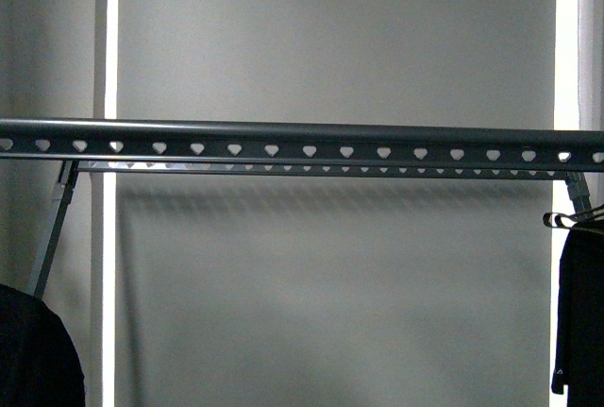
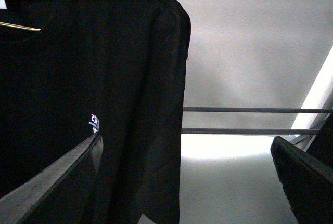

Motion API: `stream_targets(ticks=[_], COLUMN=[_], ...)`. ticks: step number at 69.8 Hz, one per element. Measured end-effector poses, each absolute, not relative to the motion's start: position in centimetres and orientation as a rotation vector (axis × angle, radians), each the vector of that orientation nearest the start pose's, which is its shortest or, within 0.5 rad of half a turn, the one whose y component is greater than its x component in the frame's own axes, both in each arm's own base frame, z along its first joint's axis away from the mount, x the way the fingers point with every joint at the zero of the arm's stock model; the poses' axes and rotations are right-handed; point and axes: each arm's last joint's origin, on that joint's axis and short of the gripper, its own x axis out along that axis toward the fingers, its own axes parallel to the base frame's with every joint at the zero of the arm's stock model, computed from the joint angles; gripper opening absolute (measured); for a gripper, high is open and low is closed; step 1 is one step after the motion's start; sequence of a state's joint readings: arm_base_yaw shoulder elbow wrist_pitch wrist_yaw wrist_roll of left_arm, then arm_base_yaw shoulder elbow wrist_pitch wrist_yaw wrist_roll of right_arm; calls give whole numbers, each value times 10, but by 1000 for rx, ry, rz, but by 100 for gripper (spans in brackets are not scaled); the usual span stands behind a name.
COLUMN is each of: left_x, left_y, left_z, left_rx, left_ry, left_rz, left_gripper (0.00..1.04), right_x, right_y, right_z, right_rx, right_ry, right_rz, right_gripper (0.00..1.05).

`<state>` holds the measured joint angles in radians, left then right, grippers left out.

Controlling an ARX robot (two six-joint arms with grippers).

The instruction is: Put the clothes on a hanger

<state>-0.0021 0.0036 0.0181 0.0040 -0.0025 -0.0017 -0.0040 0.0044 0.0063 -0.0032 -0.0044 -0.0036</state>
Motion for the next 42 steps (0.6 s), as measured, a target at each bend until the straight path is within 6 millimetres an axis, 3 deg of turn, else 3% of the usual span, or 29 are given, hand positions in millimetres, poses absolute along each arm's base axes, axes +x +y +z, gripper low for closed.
stream_targets(ticks=[21, 29, 34, 42], left_x=[97, 101, 110, 142], left_y=[0, -5, -10, -4], left_z=[170, 171, 186, 233], left_rx=[-2, 22, -13, -234], left_ry=[-19, 74, 65, 94], left_rz=[0, -148, -130, 104], left_gripper=[98, 98, 98, 98], right_x=[98, 98, 98, 98], right_y=[0, 0, 0, 0], right_z=[165, 165, 165, 165], right_rx=[-4, -4, -4, -4], right_ry=[1, 1, 1, 1], right_rz=[0, 2, 0, 0], right_gripper=[97, 97, 97, 97])
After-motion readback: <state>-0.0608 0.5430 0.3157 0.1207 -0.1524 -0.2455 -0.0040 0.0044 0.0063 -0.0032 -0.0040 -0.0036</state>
